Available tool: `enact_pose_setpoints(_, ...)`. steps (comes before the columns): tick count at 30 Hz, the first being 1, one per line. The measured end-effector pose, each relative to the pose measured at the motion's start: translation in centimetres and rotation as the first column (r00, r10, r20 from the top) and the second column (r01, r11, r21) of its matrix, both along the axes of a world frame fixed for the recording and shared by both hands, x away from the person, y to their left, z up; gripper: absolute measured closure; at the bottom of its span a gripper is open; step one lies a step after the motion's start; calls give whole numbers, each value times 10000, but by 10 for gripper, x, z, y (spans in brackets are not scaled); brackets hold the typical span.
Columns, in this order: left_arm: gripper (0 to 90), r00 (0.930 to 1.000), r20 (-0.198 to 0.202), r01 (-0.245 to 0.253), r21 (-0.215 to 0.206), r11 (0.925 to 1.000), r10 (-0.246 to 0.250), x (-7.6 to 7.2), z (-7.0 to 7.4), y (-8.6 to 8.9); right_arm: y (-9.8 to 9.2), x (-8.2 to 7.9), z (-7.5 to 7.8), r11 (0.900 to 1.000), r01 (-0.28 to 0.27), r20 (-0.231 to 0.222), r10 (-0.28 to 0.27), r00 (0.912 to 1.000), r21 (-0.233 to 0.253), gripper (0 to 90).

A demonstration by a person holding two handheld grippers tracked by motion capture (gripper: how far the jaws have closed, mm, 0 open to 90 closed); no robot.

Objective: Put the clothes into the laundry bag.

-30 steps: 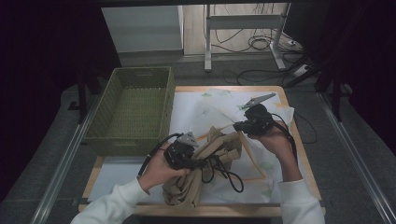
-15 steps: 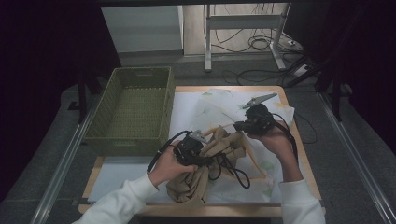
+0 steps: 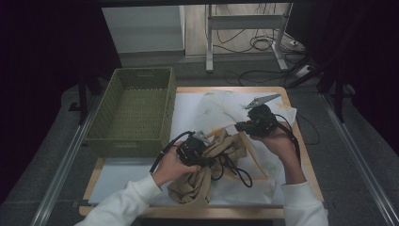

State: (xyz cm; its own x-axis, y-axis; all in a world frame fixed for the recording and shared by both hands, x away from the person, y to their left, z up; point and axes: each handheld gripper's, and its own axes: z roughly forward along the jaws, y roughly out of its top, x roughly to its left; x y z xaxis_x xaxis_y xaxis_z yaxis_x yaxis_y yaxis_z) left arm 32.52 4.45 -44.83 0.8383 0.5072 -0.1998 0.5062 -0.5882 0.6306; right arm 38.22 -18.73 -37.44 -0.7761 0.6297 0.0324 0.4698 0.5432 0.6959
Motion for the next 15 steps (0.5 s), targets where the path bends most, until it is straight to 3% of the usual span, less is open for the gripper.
enact_pose_setpoints(15,765,9980,-252,-576,3,9983,576,21,-7,-7,1,-3,3,9999,-134,100,133,9999,105,876)
